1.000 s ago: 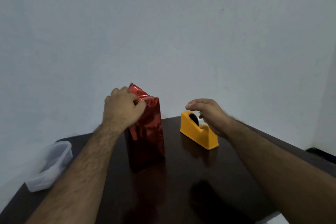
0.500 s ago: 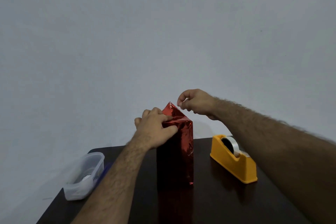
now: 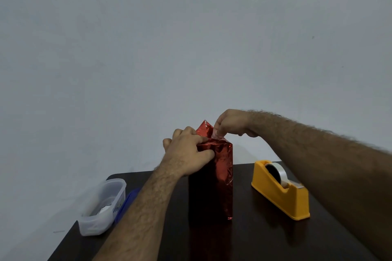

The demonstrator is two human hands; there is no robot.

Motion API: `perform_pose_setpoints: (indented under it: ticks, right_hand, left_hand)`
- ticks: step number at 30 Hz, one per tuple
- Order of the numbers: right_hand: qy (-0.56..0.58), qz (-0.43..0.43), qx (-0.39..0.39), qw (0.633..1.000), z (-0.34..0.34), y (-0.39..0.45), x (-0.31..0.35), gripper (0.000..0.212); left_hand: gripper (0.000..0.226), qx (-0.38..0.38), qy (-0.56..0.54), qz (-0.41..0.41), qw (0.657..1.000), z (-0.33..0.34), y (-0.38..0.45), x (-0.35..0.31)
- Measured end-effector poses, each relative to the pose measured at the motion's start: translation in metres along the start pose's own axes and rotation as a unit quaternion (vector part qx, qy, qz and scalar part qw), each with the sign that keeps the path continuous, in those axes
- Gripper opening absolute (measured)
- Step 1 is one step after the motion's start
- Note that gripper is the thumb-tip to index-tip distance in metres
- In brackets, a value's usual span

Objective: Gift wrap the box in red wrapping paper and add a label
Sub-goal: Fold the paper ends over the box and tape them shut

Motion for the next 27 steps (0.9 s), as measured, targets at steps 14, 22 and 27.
perform_pose_setpoints:
  ticks: [14,22,27]
  right_hand:
    - [-0.223,0.017,-0.019,0.974,0.002,0.011,0.019,0.026]
    - [-0.226,0.099,0.021,0.969,-0.001,-0.003,0.000,0.062]
    - [-0.118,0.152,-0.058,0.980,0.004,-0.011,-0.042,0.054]
  left_hand:
    - [0.061,0.002,0.024,0.013,1.000,0.003,0.001,0.000]
    - [0.064,0.008,0.012,0.002,1.000,0.002,0.001,0.003]
    - [0.065,0.008,0.000,0.005,1.000,0.003,0.000,0.002]
Point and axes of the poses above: each hand's wrist, its own y-axis towards the middle knuckle, its own z-axis out of the palm, x = y × z, the point moved 4 cm from there along y, towards the middle knuckle, and after that the axes turned 4 degrees about x, right-handed, at the moved point
